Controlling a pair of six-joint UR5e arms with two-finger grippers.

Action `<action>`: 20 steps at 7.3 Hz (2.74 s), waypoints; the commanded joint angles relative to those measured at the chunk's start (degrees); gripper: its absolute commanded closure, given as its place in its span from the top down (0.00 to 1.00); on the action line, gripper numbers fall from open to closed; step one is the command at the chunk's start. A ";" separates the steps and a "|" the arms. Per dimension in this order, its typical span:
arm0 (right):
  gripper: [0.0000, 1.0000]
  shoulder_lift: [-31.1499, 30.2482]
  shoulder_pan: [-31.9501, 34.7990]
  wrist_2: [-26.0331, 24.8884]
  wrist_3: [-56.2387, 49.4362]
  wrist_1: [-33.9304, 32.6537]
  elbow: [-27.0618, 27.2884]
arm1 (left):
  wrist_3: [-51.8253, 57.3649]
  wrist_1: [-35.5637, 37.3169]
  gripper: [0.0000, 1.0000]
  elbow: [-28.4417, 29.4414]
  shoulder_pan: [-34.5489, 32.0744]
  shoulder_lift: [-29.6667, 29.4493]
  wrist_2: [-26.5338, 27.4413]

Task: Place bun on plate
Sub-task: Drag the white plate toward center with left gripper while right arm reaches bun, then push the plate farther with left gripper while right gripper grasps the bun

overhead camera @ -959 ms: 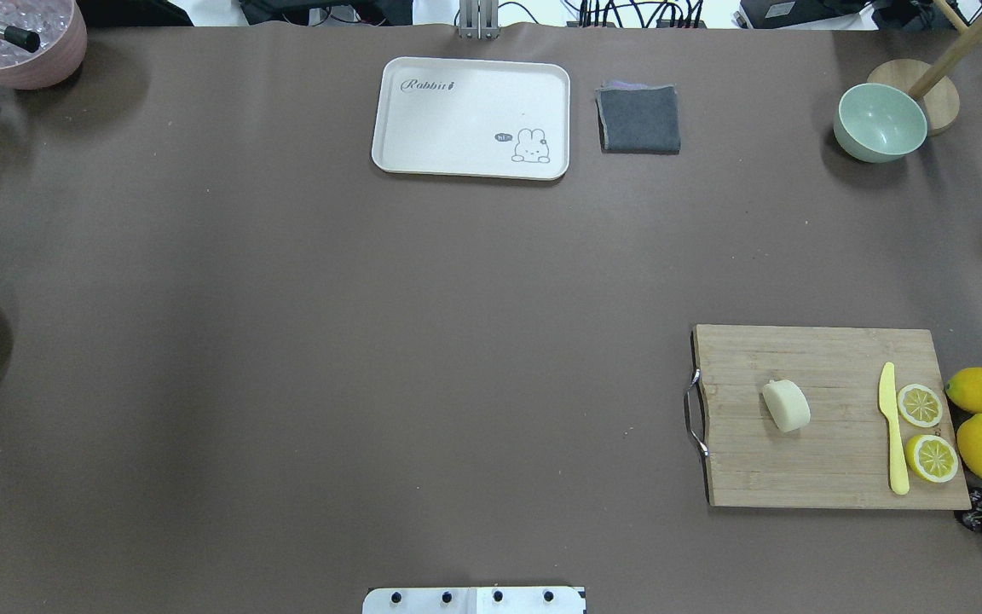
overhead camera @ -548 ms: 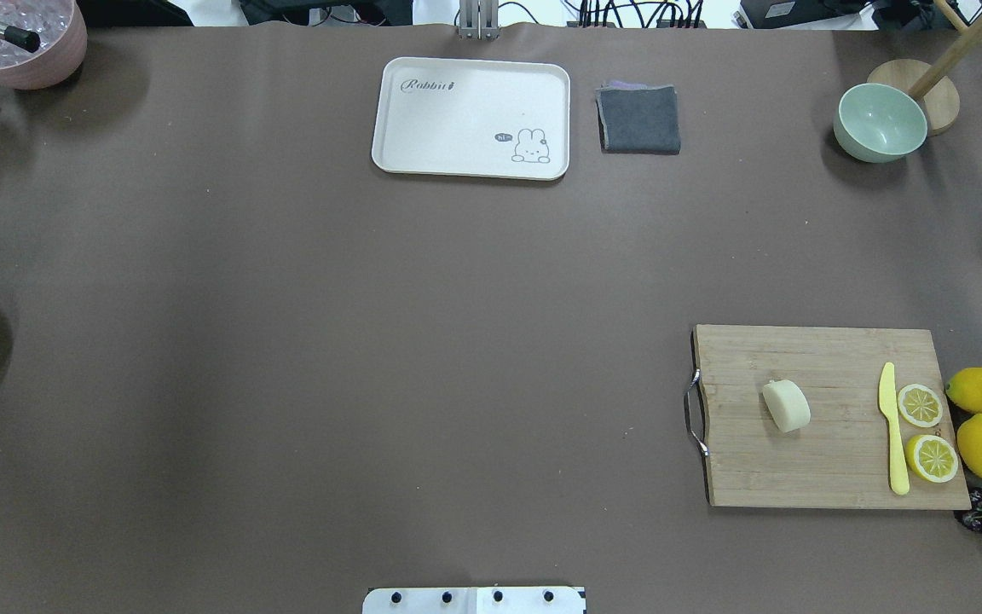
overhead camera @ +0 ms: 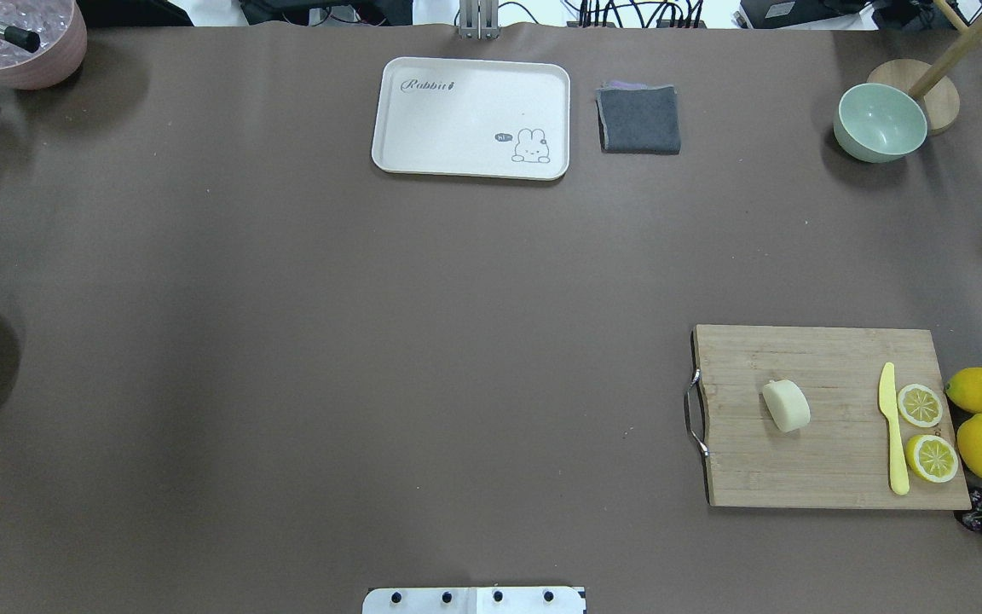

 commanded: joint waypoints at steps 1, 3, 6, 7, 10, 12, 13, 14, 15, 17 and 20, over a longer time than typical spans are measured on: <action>1.00 -0.73 -0.09 -0.30 0.16 4.67 -0.77 | -0.78 5.44 0.00 -2.80 -1.32 -3.31 -6.25; 1.00 -0.04 -1.57 -0.39 0.17 5.15 -0.95 | -5.65 13.02 0.00 -11.73 -3.96 -4.56 -12.53; 1.00 5.65 -11.73 -0.39 16.25 10.64 -0.16 | -29.46 10.52 0.00 -24.23 -0.04 -4.92 -8.53; 1.00 8.03 -18.48 -3.18 28.35 16.86 0.01 | -37.35 7.54 0.00 -26.96 6.07 -5.35 -2.15; 1.00 9.99 -32.41 -11.38 41.47 23.08 1.85 | -56.98 6.63 0.00 -30.67 23.40 -12.97 15.43; 1.00 5.36 -38.37 -13.12 41.48 23.08 6.84 | -62.90 9.86 0.00 -30.94 28.97 -18.60 21.35; 1.00 2.46 -41.89 -15.23 41.48 23.16 8.44 | -64.40 16.76 0.00 -33.03 32.12 -22.02 25.47; 1.00 -0.01 -44.53 -16.12 41.74 25.60 8.45 | -64.59 24.83 0.00 -36.36 36.41 -25.01 29.95; 1.00 -3.08 -46.56 -17.78 42.87 29.11 8.37 | -64.76 29.70 0.00 -38.04 38.28 -26.96 31.99; 1.00 -4.68 -51.57 -21.90 49.81 31.77 8.19 | -69.05 33.85 0.00 -37.45 45.03 -31.17 38.39; 1.00 -5.04 -54.40 -23.42 52.73 33.00 8.19 | -70.90 37.66 0.00 -33.95 53.14 -34.79 46.33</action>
